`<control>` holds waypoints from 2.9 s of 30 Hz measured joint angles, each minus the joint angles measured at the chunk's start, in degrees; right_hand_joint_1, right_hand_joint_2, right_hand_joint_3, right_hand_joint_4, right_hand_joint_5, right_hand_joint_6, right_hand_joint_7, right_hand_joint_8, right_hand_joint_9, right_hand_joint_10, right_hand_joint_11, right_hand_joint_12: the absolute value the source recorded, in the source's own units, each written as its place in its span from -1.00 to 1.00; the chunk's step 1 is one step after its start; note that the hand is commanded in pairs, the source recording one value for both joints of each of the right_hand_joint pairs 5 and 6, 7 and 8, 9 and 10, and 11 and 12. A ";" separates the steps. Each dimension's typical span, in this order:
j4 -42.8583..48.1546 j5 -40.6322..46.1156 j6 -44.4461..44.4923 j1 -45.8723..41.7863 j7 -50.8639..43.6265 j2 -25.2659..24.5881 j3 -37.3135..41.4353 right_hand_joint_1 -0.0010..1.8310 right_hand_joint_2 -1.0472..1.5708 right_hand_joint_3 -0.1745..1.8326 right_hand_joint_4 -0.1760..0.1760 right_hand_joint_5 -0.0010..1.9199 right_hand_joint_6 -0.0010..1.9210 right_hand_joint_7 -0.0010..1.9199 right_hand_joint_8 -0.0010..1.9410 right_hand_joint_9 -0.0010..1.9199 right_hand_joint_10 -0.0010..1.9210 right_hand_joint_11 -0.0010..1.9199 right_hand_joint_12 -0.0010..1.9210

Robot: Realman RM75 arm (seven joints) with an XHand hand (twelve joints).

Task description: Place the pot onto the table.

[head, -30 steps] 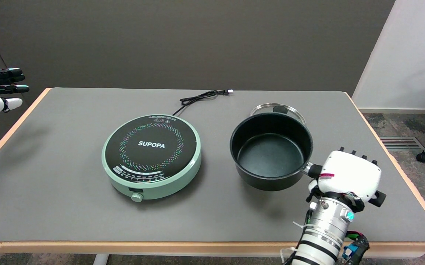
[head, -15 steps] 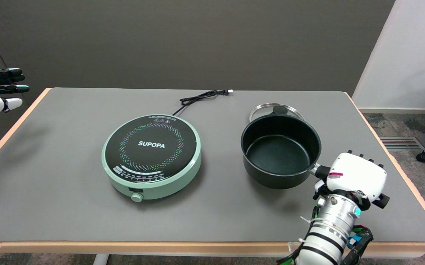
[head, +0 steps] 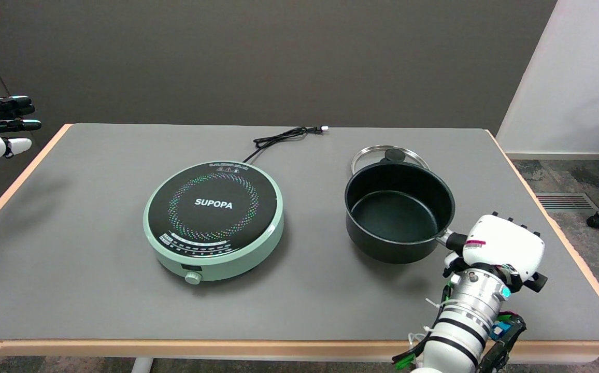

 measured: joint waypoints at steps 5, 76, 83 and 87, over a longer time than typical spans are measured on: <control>-0.15 1.34 -0.07 0.25 0.15 0.04 0.02 0.22 0.47 -0.14 -0.25 0.97 0.97 0.97 0.95 0.97 0.97 0.97 0.97; -4.55 4.32 -2.60 0.88 0.21 -0.57 -0.05 0.36 -0.80 0.44 -1.00 -0.60 -0.60 -0.60 -0.60 -0.60 -0.60 -0.60 -0.60; -3.57 3.52 -3.19 0.91 0.20 -0.39 -0.02 0.34 -0.86 0.32 -1.00 -0.64 -0.64 -0.64 -0.65 -0.64 -0.64 -0.64 -0.64; -2.80 1.96 -3.72 0.95 0.20 -0.28 0.00 0.33 -0.87 0.30 -1.00 -0.67 -0.67 -0.67 -0.68 -0.67 -0.67 -0.67 -0.67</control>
